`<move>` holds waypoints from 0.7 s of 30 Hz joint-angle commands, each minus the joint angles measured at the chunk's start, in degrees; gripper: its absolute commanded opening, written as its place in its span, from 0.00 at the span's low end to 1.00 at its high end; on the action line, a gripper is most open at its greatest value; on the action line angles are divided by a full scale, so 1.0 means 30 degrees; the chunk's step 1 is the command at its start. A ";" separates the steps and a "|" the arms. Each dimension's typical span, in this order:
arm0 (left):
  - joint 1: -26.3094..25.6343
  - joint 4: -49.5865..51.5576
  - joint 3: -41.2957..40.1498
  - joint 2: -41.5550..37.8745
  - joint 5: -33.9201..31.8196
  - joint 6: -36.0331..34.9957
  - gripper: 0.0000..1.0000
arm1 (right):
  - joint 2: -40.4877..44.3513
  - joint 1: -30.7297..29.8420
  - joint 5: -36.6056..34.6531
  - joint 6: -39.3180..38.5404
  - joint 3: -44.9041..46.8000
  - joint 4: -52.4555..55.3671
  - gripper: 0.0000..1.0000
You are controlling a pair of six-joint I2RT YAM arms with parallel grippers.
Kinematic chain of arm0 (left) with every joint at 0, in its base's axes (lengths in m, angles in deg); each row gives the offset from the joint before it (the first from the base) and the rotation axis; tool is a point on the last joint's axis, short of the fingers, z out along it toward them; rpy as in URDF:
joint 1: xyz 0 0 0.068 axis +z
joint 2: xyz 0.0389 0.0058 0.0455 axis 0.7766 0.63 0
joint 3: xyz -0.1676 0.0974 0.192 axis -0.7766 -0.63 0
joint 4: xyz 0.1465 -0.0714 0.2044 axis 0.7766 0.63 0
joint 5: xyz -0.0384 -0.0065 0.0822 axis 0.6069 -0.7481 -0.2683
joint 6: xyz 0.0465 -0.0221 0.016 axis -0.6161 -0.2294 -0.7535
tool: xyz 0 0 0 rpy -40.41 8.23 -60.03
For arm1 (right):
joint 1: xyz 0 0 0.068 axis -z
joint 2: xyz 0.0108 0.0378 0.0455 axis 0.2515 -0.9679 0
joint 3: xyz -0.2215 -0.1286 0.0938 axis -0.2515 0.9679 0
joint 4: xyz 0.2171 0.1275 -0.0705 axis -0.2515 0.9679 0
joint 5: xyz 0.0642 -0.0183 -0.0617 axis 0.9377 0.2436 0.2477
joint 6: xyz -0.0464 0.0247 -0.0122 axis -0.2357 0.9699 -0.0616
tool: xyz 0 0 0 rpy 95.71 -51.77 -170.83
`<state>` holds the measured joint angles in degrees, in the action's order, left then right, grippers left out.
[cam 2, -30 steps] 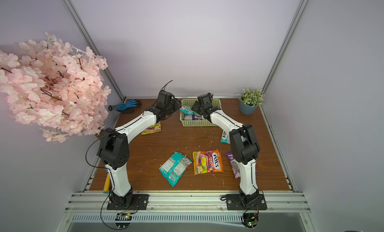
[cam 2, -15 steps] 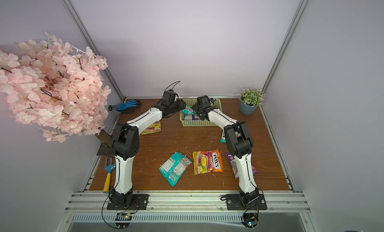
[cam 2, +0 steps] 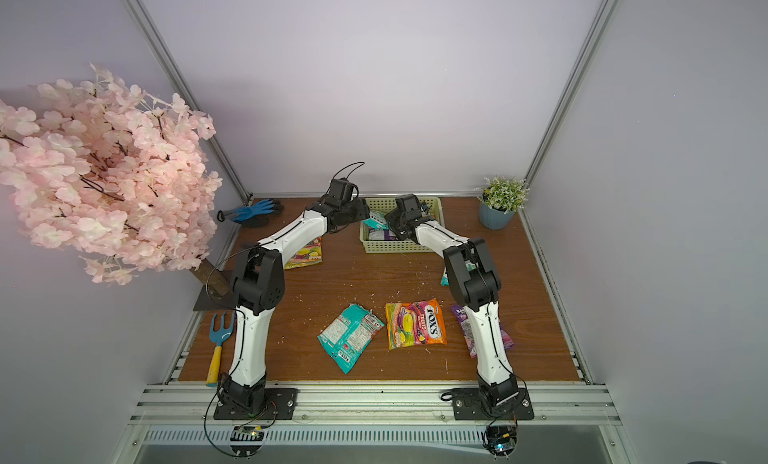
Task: Put the candies in the basket
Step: Adjust the candy in the basket.
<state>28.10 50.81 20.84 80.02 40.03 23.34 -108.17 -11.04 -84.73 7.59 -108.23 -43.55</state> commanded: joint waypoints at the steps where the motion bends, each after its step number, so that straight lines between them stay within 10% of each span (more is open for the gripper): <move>1: 0.0209 0.0094 0.0398 0.0099 0.0555 -0.0272 0.56 | 0.0364 -0.0078 0.0501 -0.0351 0.0046 -0.0961 0.42; 10: 0.0222 -0.0334 -0.1006 -0.1930 0.2026 -0.0117 0.14 | 0.1423 -0.0021 0.0742 -0.5160 -0.0712 -0.0971 0.00; 14: 0.0209 -0.0417 -0.2384 -0.3210 0.2245 0.0072 0.53 | 0.0981 0.0203 0.1929 -0.7850 -0.1534 -0.1142 0.00; 21: 0.0245 -0.0982 -0.5149 -0.6186 0.0359 -0.0776 0.63 | 0.0633 0.0266 0.2483 -1.2662 -0.2923 -0.0307 0.00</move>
<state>28.63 49.28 6.53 64.43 43.77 22.99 -108.06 -9.77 -79.94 -21.15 -115.03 -42.89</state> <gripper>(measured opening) 0.623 0.094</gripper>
